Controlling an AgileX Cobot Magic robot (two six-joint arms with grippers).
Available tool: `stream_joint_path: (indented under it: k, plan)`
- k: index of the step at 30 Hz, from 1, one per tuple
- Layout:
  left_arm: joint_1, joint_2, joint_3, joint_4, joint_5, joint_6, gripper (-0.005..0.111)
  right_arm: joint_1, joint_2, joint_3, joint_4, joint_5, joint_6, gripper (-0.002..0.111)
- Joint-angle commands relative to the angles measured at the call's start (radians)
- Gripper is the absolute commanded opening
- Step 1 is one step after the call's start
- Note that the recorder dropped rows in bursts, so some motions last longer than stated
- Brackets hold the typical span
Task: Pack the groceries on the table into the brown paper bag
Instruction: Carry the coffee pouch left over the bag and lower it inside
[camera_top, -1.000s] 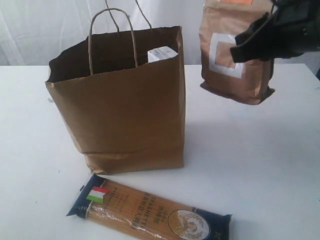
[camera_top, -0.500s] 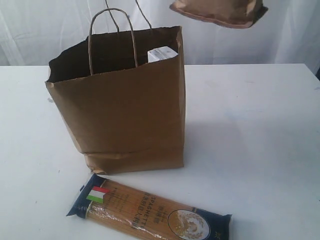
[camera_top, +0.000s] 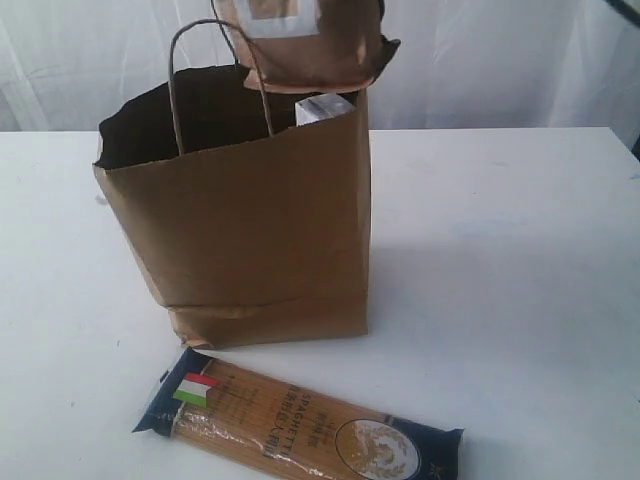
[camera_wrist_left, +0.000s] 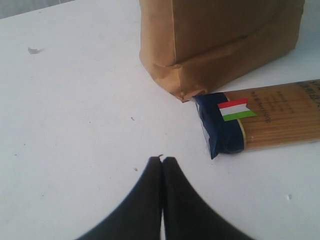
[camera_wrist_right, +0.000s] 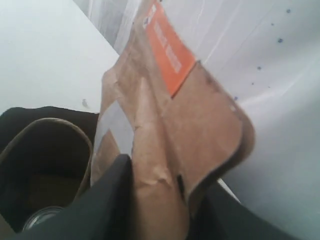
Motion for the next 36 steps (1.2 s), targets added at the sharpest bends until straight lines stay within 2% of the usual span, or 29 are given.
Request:
stream_joint_path:
  k: [1, 5, 13, 16, 21, 24, 28, 36]
  plan:
    - [0.002, -0.005, 0.004, 0.002, 0.001, -0.002, 0.000, 0.050, 0.045, -0.043, -0.056, -0.051, -0.006, 0.000]
    - [0.002, -0.005, 0.004, 0.002, 0.001, -0.002, 0.000, 0.080, 0.095, -0.075, -0.153, -0.055, -0.017, 0.000]
    - [0.002, -0.005, 0.004, 0.002, -0.001, -0.002, 0.000, 0.080, 0.122, -0.095, -0.325, -0.055, 0.014, 0.000]
    - [0.002, -0.005, 0.004, 0.002, -0.001, -0.002, 0.000, 0.080, 0.120, -0.106, -0.325, -0.057, 0.101, 0.000]
    - [0.002, -0.005, 0.004, 0.002, -0.001, -0.002, 0.000, 0.096, 0.119, -0.108, -0.174, -0.089, 0.101, 0.000]
    - [0.002, -0.005, 0.004, 0.002, -0.001, -0.002, 0.000, 0.139, 0.123, -0.108, -0.156, -0.082, 0.091, 0.000]
    - [0.002, -0.005, 0.004, 0.002, -0.001, -0.002, 0.000, 0.145, 0.157, -0.108, -0.093, -0.030, 0.095, 0.000]
    - [0.002, -0.005, 0.004, 0.002, -0.001, -0.002, 0.000, 0.145, 0.251, -0.108, -0.085, -0.022, 0.166, 0.000]
